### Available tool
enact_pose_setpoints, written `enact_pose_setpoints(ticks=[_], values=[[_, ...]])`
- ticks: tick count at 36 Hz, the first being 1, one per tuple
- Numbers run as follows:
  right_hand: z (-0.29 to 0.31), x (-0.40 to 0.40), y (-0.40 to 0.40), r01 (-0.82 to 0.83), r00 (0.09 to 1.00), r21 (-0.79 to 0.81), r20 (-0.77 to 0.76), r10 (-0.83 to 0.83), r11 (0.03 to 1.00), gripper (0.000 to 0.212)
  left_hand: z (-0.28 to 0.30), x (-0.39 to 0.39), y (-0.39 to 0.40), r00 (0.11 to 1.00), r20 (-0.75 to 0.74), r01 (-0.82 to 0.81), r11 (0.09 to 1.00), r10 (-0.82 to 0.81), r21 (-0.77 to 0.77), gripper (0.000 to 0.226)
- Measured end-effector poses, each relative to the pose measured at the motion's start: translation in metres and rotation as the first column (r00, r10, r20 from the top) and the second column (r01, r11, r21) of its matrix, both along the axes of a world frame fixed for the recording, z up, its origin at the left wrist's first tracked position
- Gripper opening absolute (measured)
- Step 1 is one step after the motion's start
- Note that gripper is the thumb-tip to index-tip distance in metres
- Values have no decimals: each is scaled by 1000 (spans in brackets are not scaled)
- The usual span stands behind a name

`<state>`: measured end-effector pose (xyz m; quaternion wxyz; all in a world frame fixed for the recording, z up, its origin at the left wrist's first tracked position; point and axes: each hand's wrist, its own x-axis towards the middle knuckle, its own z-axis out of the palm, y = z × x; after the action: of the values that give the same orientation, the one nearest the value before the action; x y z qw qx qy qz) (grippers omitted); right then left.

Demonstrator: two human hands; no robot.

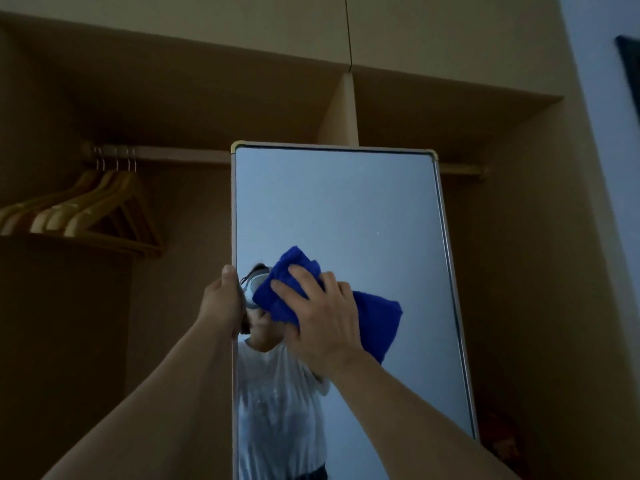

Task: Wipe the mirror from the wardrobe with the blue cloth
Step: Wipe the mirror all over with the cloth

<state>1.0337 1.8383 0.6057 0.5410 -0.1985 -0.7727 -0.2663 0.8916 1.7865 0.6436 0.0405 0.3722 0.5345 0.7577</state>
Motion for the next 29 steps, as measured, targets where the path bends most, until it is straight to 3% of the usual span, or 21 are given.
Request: enact_pose_setpoints(ticks=[6, 11, 18, 23, 29], values=[[65, -16, -8, 51, 991, -101, -121, -63, 994, 65, -4, 0, -3, 996, -13, 90, 996, -90, 19, 54], [94, -33, -14, 112, 987, -79, -105, -120, 991, 73, -4, -2, -4, 993, 29, 112, 993, -113, 21, 60], [52, -44, -16, 6, 996, 2, -88, -6, 1000, 61, -9, -13, 4, 966, 70, 248, 969, -248, 13, 42], [31, -38, -10, -26, 998, 48, -61, 29, 998, 52, -6, -13, 6, 974, 85, 209, 977, -211, 30, 33], [15, -20, -11, -94, 996, 46, -6, 94, 995, 51, -4, -8, 1, 958, 167, 231, 972, -233, 30, 48]])
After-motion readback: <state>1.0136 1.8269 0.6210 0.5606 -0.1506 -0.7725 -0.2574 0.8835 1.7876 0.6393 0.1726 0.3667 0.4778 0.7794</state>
